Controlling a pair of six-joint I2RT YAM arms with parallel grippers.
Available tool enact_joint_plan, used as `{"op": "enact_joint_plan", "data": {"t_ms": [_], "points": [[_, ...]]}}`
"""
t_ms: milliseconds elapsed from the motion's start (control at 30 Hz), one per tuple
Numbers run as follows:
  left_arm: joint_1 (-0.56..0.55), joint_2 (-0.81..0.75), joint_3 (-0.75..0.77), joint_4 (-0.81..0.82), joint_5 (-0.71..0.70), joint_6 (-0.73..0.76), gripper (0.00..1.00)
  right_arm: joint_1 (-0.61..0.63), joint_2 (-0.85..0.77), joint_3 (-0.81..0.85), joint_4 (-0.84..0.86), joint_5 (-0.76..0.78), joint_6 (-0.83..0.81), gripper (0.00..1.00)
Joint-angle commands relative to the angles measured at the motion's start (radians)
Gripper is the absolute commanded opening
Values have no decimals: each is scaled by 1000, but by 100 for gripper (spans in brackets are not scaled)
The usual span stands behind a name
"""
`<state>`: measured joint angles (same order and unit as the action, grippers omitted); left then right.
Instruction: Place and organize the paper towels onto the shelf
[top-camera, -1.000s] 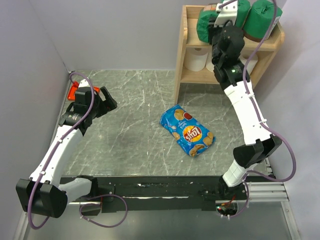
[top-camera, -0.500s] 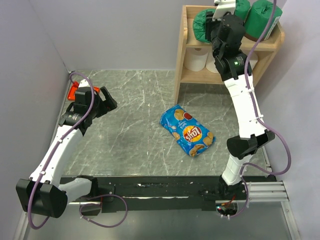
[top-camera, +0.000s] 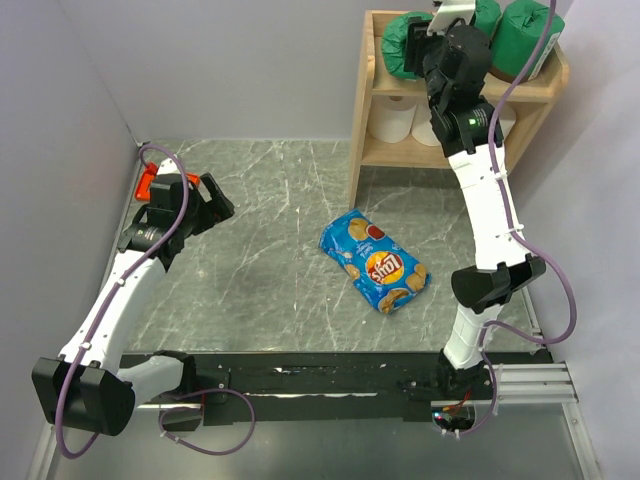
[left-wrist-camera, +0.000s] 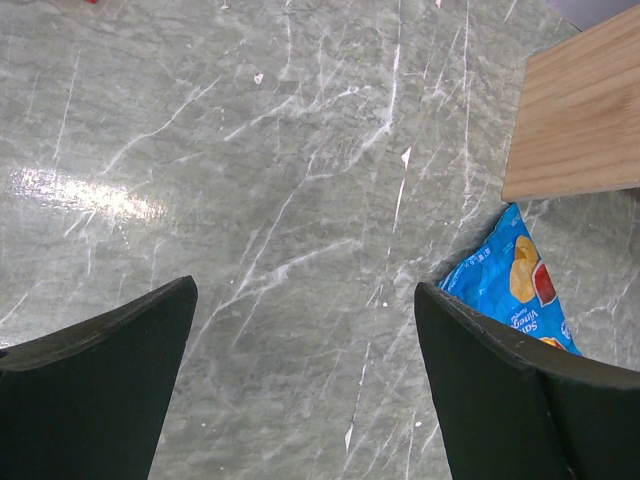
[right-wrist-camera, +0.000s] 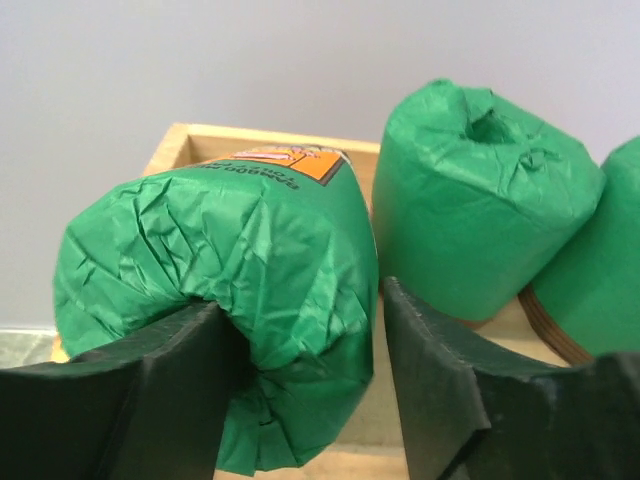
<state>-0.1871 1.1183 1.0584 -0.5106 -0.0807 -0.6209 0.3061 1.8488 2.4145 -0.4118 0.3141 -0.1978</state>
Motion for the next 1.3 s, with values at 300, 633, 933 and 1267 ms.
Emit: {"op": "enact_joint_plan", "data": {"t_ms": [300,633,933,1267], "points": [[-2,-11,0,35,-16,9,96,-50,87,136,200,-56,23,69],[-2,-8,0,37,-17,7,96,-78,63,130,235,-161,38,73],[-2,-5,0,35,-22,9,96,-81,38,121,235,-170,29,68],[-2,-5,0,37,-5,21,97,-76,-63,30,185,-205,49,67]]}}
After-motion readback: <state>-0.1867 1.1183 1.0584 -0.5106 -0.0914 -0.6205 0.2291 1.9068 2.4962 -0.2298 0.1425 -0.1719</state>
